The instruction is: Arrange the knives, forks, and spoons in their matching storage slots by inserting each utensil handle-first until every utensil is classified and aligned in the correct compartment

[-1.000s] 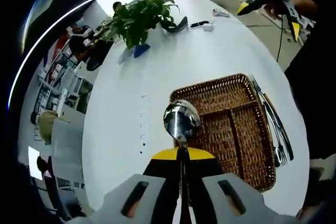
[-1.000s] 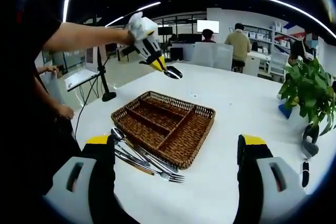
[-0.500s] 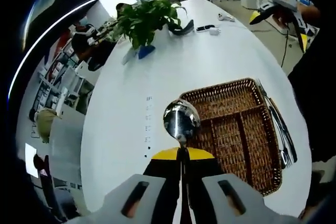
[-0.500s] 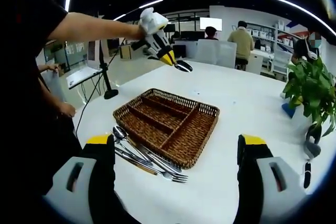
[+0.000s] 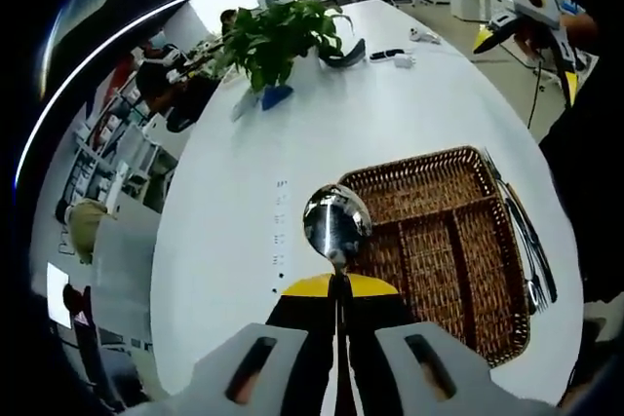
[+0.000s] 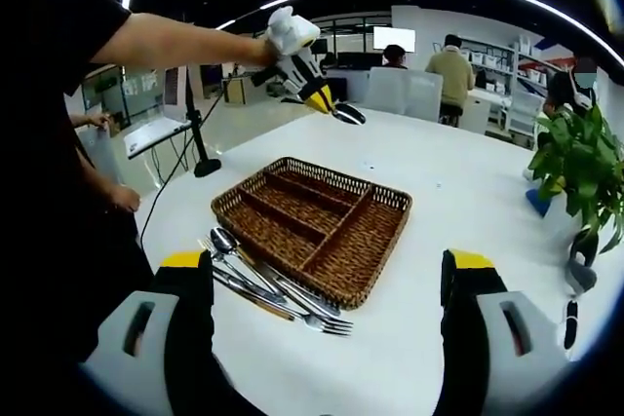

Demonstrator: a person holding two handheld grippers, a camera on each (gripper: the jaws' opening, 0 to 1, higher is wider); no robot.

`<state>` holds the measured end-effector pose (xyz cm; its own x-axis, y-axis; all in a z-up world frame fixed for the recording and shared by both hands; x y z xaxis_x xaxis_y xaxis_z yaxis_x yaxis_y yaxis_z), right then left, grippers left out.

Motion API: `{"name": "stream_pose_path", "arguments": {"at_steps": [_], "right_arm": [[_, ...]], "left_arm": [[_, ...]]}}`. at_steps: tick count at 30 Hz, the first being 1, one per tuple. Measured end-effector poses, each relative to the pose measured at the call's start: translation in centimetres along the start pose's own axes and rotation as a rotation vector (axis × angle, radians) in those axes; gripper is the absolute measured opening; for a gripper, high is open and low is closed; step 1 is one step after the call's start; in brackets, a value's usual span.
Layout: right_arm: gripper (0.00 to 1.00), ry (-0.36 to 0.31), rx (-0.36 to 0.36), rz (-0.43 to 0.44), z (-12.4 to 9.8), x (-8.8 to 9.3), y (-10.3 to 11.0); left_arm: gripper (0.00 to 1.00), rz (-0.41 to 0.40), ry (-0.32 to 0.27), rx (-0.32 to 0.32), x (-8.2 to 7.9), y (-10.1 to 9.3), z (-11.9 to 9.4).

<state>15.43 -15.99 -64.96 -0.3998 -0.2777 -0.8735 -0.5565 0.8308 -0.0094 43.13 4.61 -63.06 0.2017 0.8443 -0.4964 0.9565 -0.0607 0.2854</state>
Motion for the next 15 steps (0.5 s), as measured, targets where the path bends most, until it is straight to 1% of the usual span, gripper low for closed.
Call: {"name": "stream_pose_path", "arguments": {"at_steps": [2,6,7,11,15], "right_arm": [[1.00,-0.003,0.005,0.005,-0.2,0.0,-0.2],[1.00,-0.003,0.015,0.008,-0.5,0.1,-0.4],[1.00,0.001,0.017,0.008,-0.6,0.2,-0.4],[1.00,0.007,0.029,0.014,-0.9,0.4,-0.5],[1.00,0.009,0.040,0.023,-1.2,0.5,-0.4]], "left_arm": [[0.01,-0.006,0.000,0.006,0.3,-0.2,0.4],[0.01,0.007,0.001,0.011,0.9,-0.5,1.4],[0.01,-0.004,0.004,0.018,1.1,-0.5,1.7],[0.01,-0.009,0.001,0.018,1.4,-0.5,2.4],[0.01,-0.036,-0.018,0.017,2.1,-0.5,3.1]]}}
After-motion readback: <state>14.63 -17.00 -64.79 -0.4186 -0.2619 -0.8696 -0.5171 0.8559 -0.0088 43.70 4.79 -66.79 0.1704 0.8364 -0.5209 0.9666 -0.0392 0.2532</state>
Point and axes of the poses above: the point that each gripper's makers call its tool centre point, and the gripper's own axes: z roughly forward along the fingers, y roughly to its left, x roughly out of its underside, the point moved 5 cm from there along -z, roughly backward along the fingers, and after that the axes turned 1 degree about x, right-handed, at the moved point
